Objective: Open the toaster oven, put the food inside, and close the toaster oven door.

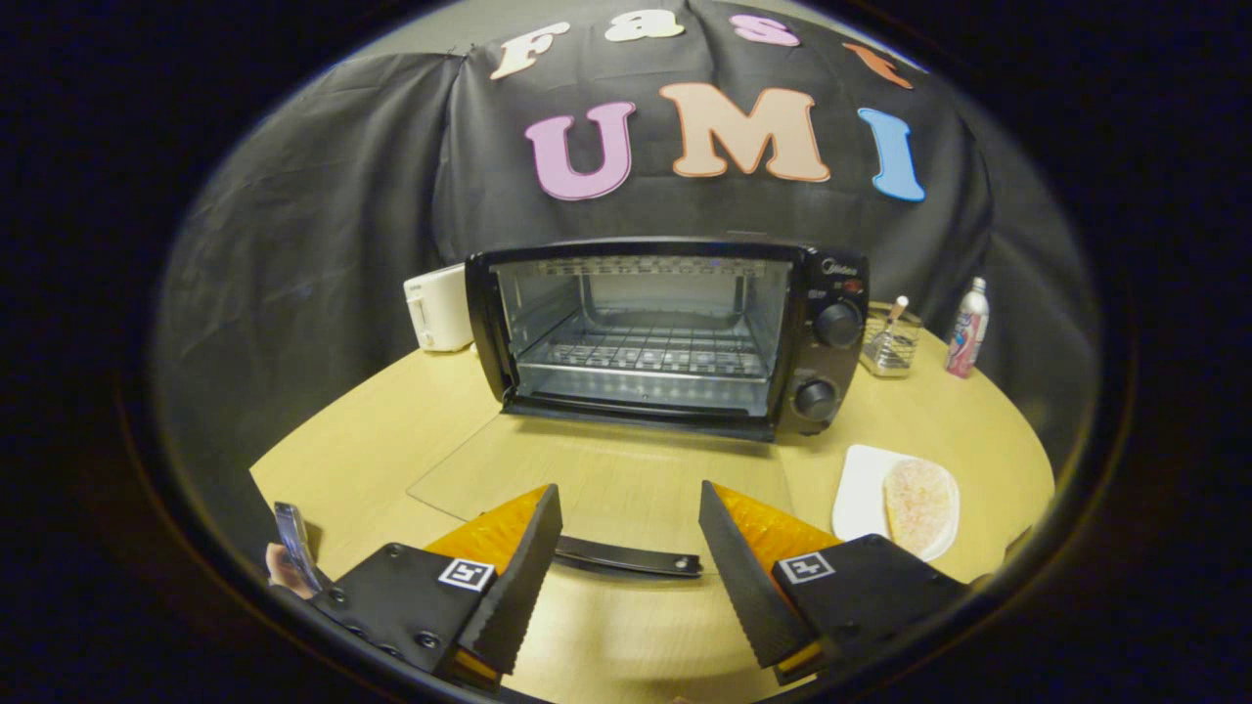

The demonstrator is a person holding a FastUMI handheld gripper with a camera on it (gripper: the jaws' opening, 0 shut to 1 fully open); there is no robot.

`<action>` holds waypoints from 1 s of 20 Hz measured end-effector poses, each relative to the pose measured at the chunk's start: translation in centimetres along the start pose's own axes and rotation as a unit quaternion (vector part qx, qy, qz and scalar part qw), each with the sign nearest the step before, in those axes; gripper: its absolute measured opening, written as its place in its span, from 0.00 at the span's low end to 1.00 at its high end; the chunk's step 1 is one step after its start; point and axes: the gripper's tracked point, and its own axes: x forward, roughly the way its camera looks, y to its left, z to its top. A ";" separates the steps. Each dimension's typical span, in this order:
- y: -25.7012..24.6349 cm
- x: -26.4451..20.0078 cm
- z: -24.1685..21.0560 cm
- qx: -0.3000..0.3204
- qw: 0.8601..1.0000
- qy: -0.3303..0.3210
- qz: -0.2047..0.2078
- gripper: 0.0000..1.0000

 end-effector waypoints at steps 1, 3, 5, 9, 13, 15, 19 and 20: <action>-0.8 -0.7 0.2 0.005 1.000 -0.002 -0.005 0.90; -3.0 -2.1 0.9 0.013 1.000 -0.009 -0.023 0.90; -6.3 -3.3 1.7 0.018 0.998 -0.018 -0.055 0.90; -12.0 -5.3 2.4 0.044 0.993 -0.031 -0.103 0.90; -16.4 -5.6 2.3 0.073 0.990 -0.031 -0.115 0.90; -18.3 -4.7 1.9 0.089 0.989 -0.020 -0.115 0.90; -22.7 -2.5 0.0 0.092 0.985 0.004 -0.145 0.90; -23.5 -2.0 -0.9 0.092 0.984 0.018 -0.150 0.90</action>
